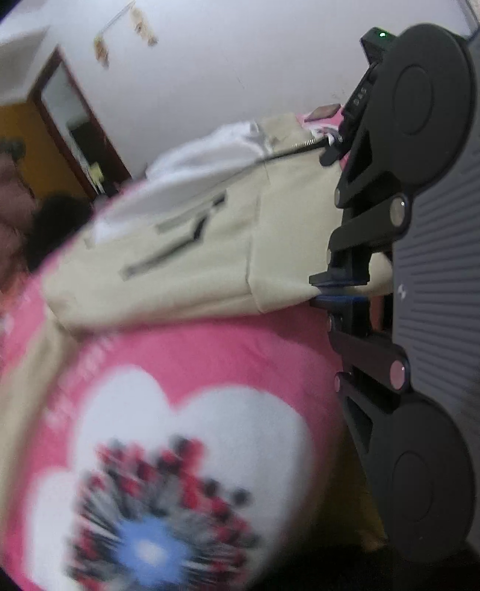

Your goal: Fold clothes

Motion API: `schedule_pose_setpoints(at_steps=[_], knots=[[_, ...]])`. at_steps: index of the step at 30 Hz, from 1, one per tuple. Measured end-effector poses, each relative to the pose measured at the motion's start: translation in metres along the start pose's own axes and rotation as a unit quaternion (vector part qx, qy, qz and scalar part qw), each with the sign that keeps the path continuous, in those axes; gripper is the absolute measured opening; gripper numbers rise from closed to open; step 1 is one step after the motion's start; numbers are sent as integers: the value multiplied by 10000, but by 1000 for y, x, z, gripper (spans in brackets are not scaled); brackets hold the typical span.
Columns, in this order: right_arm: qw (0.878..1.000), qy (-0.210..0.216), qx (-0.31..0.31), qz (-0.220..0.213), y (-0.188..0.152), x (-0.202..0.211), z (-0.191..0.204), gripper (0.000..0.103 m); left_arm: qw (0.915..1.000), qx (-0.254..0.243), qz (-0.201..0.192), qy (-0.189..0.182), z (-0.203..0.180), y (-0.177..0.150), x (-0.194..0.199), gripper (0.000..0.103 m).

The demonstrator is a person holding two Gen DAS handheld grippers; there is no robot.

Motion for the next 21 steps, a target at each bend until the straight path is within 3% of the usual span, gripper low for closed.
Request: schedule_pose_setpoints(at_steps=[4, 8, 12, 15, 17, 20, 21], knots=[[9998, 115, 175, -71, 2, 4, 9, 1, 9989, -374, -281, 6, -12, 6, 12, 5], [9996, 151, 228, 62, -2, -2, 8, 1, 9997, -159, 0, 167, 8, 2, -8, 5], [9996, 240, 147, 94, -8, -1, 8, 1, 9994, -299, 45, 154, 12, 3, -10, 5], [9996, 178, 174, 121, -10, 1, 2, 4, 9982, -490, 178, 281, 13, 5, -12, 10], [9996, 137, 192, 138, -11, 3, -2, 5, 9970, -570, 220, 482, 16, 4, -11, 24], [9996, 82, 215, 157, -12, 6, -8, 7, 9955, -593, 185, 720, 20, 6, -6, 26], [9997, 117, 194, 108, -8, 9, -11, 12, 9953, -578, 140, 759, 21, 9, -3, 27]])
Point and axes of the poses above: each gripper's, at about its wrist camera, not at the fingertips, and x roughly against the way its jaws point, z to its left, y to its top, the point moved 4 cm from there along -x, roughly the way its jaws point, and after that the axes turned 5 degrees about -z, right-handed, at the moved point
